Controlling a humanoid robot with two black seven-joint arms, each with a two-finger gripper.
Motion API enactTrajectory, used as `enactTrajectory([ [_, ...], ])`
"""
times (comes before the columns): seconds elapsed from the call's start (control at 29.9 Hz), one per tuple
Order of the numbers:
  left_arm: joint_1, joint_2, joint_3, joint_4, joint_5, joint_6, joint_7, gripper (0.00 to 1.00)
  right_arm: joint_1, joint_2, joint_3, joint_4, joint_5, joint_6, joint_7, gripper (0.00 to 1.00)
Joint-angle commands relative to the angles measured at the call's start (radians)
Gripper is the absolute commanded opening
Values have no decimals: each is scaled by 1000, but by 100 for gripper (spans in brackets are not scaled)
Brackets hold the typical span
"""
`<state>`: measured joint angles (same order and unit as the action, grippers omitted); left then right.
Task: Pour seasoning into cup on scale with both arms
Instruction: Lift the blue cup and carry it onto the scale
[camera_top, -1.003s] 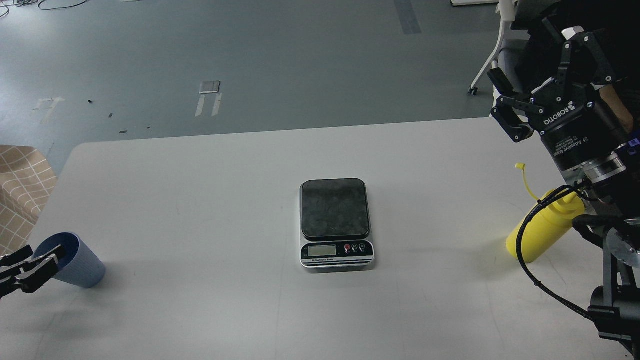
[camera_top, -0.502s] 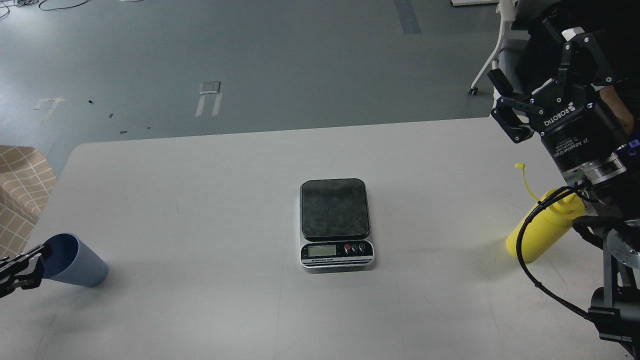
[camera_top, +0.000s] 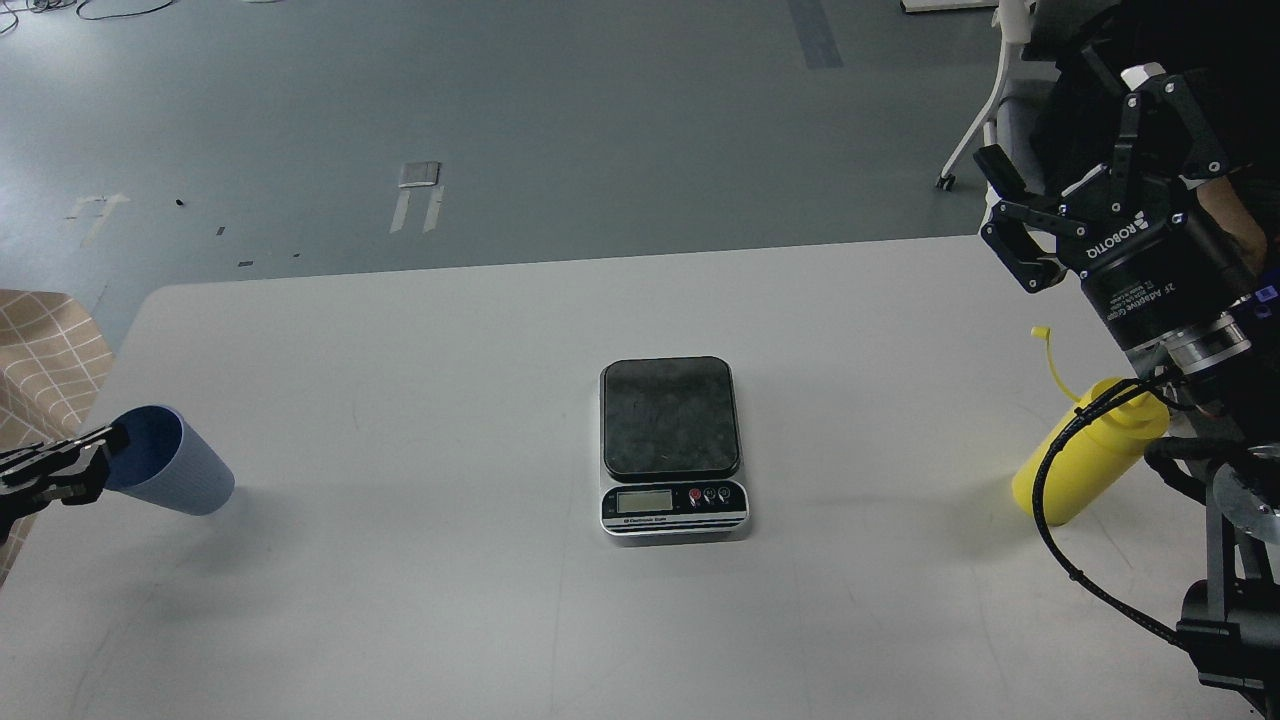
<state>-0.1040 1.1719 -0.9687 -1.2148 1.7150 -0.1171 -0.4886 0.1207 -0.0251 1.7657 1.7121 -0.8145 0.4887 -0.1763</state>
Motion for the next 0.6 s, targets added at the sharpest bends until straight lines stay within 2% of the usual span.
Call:
enactTrajectory([
  [0.0, -149, -14, 4, -109, 1, -162, 0, 0, -3, -1, 0, 0, 0, 0, 0, 100],
  [0.07, -187, -34, 5, -146, 6, -203, 0, 0, -3, -1, 1, 0, 0, 0, 0, 100],
  [0.13, -259, -107, 5, -211, 49, -268, 0, 0, -3, -1, 3, 0, 0, 0, 0, 100],
  [0.3, -377, -291, 33, -247, 129, -370, 0, 0, -3, -1, 6, 0, 0, 0, 0, 100],
  [0.57, -598, -484, 275, -220, 152, -372, 0, 0, -3, -1, 24, 0, 1, 0, 0, 100],
])
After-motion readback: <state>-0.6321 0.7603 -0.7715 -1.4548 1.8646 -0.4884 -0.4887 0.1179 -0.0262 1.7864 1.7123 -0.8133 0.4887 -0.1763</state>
